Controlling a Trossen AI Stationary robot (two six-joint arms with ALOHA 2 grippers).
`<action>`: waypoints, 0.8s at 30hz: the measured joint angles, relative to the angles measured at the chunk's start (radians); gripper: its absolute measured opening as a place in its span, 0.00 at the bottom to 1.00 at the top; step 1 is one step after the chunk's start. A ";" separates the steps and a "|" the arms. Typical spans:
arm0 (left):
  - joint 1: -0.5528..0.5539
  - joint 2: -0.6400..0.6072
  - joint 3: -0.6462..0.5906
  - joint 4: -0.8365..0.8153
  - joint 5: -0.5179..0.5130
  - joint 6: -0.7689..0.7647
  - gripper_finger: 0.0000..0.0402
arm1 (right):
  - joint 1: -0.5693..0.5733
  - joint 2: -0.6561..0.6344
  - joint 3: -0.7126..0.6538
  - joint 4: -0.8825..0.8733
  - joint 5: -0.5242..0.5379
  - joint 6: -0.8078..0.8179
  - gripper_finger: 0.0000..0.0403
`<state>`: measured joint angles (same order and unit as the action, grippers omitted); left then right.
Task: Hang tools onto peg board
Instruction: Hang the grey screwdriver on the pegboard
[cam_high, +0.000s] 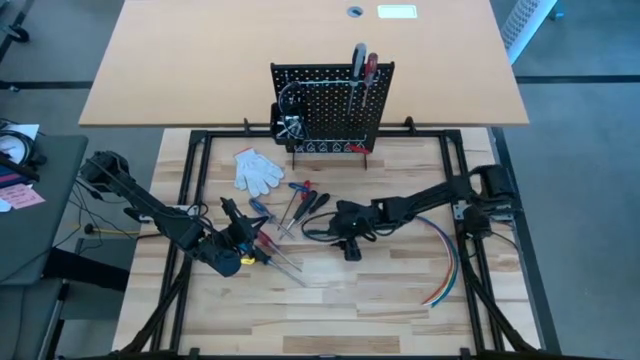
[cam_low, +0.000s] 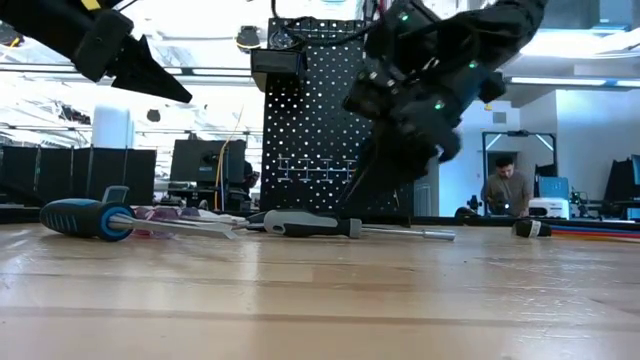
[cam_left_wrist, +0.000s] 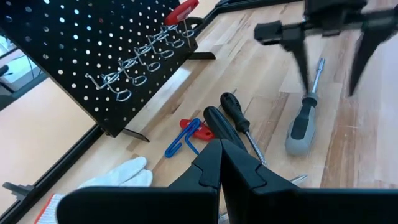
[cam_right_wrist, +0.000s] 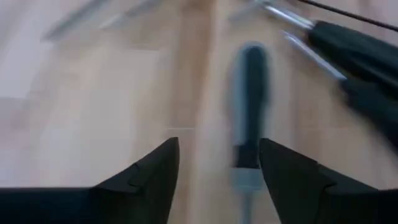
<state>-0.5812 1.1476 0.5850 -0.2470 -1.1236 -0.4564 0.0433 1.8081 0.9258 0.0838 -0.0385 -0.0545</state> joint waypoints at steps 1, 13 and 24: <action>0.000 0.000 0.000 0.000 0.000 0.000 0.00 | 0.000 0.013 0.014 0.001 0.020 -0.002 0.58; 0.000 0.000 0.000 -0.002 0.000 0.000 0.00 | -0.007 0.212 0.275 -0.156 0.041 -0.077 0.54; 0.000 0.000 0.000 -0.005 0.000 0.000 0.00 | -0.039 0.203 0.302 -0.244 0.041 -0.047 0.09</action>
<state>-0.5812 1.1477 0.5850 -0.2516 -1.1236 -0.4561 0.0040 2.0113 1.2274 -0.1602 0.0026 -0.1016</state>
